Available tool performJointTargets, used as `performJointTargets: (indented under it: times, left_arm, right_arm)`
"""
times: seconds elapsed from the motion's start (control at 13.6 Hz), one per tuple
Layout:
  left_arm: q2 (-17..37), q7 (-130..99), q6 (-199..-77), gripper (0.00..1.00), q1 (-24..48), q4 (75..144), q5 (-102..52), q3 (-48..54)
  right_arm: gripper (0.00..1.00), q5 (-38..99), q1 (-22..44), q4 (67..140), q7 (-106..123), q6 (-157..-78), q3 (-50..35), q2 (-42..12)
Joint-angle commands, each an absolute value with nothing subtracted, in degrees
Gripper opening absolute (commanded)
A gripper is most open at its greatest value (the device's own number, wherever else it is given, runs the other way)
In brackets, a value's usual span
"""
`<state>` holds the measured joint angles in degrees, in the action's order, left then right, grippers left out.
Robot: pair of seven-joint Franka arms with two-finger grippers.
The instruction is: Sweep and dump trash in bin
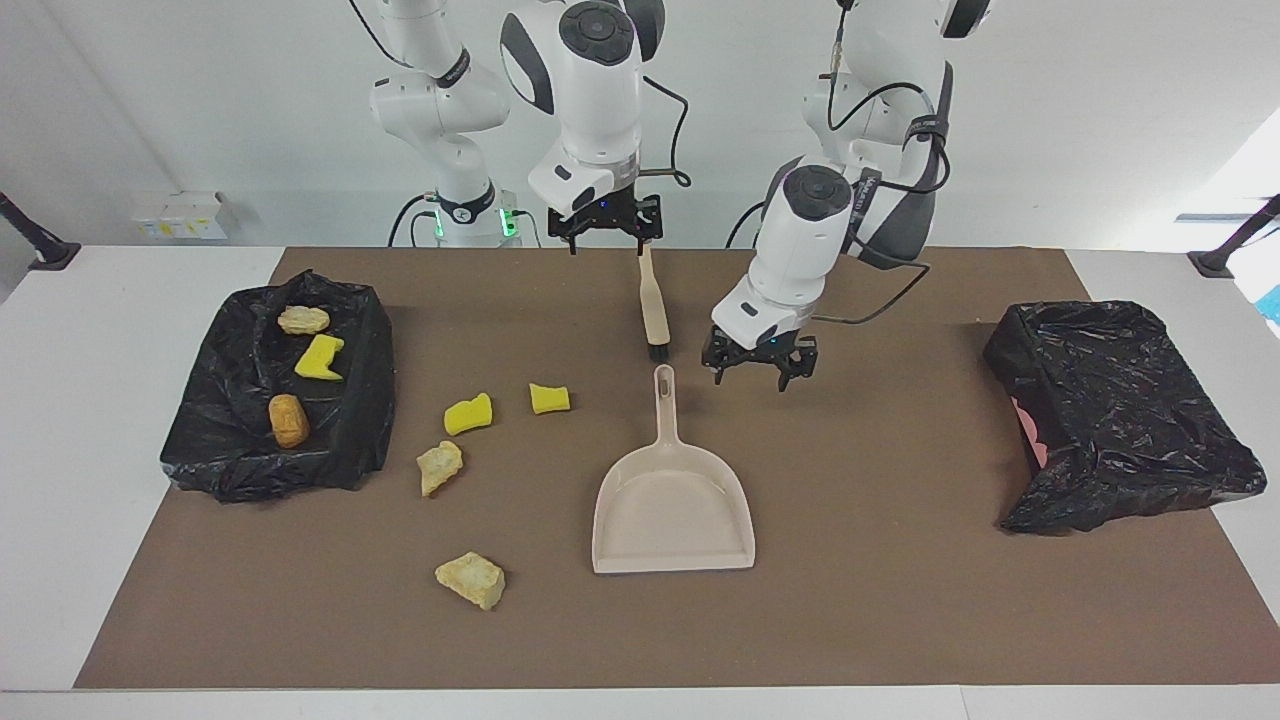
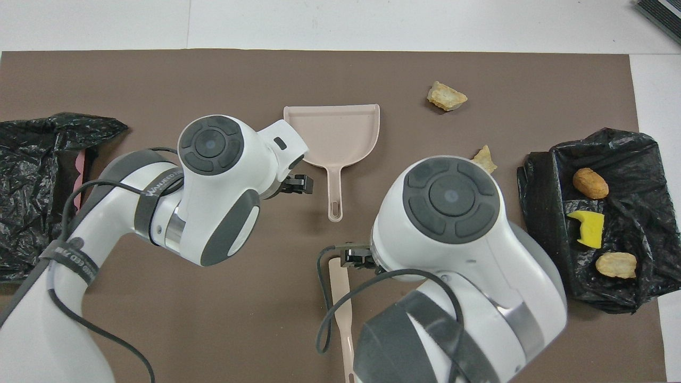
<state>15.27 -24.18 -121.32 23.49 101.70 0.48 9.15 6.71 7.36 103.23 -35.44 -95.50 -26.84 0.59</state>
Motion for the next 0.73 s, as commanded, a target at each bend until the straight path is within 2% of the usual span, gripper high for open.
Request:
performJointTargets:
  times: [0.0,0.15,0.37,0.59,0.66]
  left_arm:
    - [18.71,-29.25,-124.00,1.00,26.97,99.32,2.02,8.26]
    - [19.86,-32.42,-125.94,1.00,28.74,98.88,2.11,8.17]
    - [24.85,-37.94,-126.03,1.00,31.02,95.20,6.48,8.00]
    - [25.05,-39.02,-126.21,0.99,31.29,94.75,8.26,8.26]
    - [25.14,-39.11,-126.30,0.95,31.38,94.75,8.44,8.26]
  right_arm:
    - [1.00,11.25,7.11,119.32,-32.70,-100.81,-26.72,13.07]
    - [1.00,11.34,10.70,123.82,-33.31,-101.86,-26.72,15.11]
    - [1.00,11.42,14.14,127.26,-33.84,-103.45,-26.81,15.21]
    - [1.00,14.05,15.91,130.76,-33.84,-108.08,-26.81,14.68]
    - [1.00,14.67,17.39,132.17,-33.92,-110.28,-26.89,14.59]
